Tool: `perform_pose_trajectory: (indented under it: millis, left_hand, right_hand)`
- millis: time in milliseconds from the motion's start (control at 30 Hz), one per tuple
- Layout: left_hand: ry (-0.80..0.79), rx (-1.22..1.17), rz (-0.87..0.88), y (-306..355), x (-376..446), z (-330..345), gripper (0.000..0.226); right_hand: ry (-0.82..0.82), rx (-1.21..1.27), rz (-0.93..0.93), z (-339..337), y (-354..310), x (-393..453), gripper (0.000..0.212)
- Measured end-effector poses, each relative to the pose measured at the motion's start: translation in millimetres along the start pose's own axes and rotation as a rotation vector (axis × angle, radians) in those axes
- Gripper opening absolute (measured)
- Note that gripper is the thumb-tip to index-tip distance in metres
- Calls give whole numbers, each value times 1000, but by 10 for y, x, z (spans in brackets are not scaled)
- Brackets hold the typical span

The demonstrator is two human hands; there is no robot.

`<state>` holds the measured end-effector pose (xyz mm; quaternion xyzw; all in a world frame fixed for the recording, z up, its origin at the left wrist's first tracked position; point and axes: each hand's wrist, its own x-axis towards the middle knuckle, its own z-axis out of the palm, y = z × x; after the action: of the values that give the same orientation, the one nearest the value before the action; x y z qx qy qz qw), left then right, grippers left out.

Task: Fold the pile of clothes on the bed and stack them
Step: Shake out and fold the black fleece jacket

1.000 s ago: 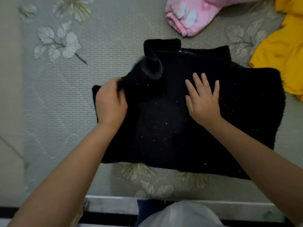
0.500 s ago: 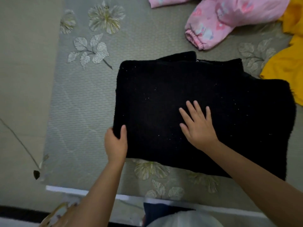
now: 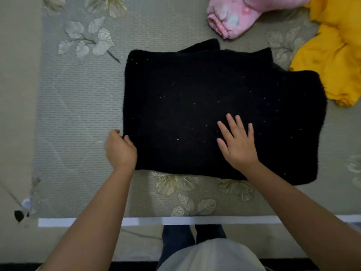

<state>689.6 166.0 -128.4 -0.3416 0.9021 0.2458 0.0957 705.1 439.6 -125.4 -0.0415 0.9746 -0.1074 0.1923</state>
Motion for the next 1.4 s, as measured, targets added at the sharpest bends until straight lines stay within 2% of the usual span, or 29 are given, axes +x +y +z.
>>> perform_pose_trajectory:
  millis: [67,133,233,300,367,433,500,567,700,800,867,933,1000,1067,1133,1233,1400]
  left_hand:
    - [94,70,314,109,-135,-38,35]
    - [108,106,672,239,-320,8,39]
    - [-56,233,1021,499,-677,234,47]
    - [-240,341,1101,653,-905,424,54]
    - [-415,432,1016,700,-1036,613,62]
    - [-489,559,902,661,-1034,792,68]
    - [-495,670,870,613,-999,877,77]
    - [-495,719,868,591,-972,878,74]
    - [-574,845,791,682,-1013,832,68]
    - [-567,782,758,909,-1079,779,66]
    - [-468,642,830,1046,-1131,734,62]
    - [-390,543,945,1152,-1188,736,63]
    - [-418,558,969,1248,-1222,792,75]
    - [-539,689,889,1319,-1235,886,92]
    - [-641,811,789,1362,-1242,990,98]
    - [-670,847,699,1395,-1248,1089,100]
    - [-695,861,689,1408,-1208,1073,98]
  right_hand:
    - [148,74,129,-138,198,-170,49]
    - [273,102,356,-274,508,-361,50]
    - [315,171,797,-416,1029,-694,56]
    - [247,359,1057,-435,1268,-900,61]
    - [160,605,1107,-352,1381,-1016,44]
    - [179,577,978,-233,1446,-1041,49]
    - [344,499,905,-204,1555,-1025,48]
    - [476,432,923,-180,1697,-1002,45]
    - [253,521,993,96,1698,-873,41]
    - [339,540,970,89,1660,-772,36]
    - [386,601,939,3,1693,-772,37]
    - [289,718,871,-63,1712,-779,47]
    - [97,718,823,-91,1691,-766,59]
    - [-48,648,829,-109,1659,-732,67]
    - [-134,643,860,-134,1658,-678,71]
    - [-178,764,879,-134,1716,-606,67]
    - [-128,920,869,-93,1757,-592,58]
